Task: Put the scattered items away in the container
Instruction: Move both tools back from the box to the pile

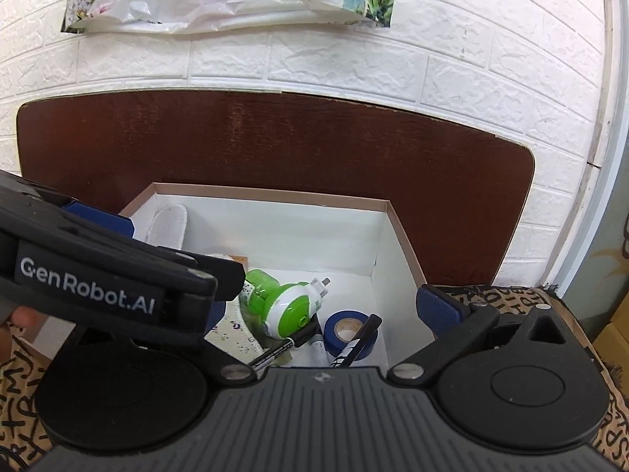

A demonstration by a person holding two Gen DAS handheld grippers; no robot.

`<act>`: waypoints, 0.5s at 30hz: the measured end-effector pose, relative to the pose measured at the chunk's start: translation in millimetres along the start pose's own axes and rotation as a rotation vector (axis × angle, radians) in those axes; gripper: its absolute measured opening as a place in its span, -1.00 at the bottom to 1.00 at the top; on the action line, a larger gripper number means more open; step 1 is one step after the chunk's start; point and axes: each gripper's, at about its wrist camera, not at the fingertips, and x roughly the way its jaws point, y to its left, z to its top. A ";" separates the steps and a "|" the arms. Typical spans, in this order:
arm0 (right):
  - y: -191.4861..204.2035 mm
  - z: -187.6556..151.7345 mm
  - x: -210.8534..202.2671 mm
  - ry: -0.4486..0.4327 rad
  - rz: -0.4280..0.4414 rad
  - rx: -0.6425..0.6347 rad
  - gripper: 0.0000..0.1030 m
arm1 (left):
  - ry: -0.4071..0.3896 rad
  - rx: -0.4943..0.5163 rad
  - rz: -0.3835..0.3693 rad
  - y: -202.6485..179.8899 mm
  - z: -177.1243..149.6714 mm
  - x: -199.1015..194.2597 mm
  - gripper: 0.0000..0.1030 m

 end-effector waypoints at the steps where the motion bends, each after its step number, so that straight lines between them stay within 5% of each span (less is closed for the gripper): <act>1: 1.8 0.5 -2.7 -0.003 0.002 -0.001 0.99 | -0.003 0.001 0.001 -0.3 -0.2 -3.4 1.00; 15: 44.9 -10.2 -58.6 -0.063 0.080 -0.023 1.00 | -0.063 -0.039 0.033 13.7 -36.3 -75.5 1.00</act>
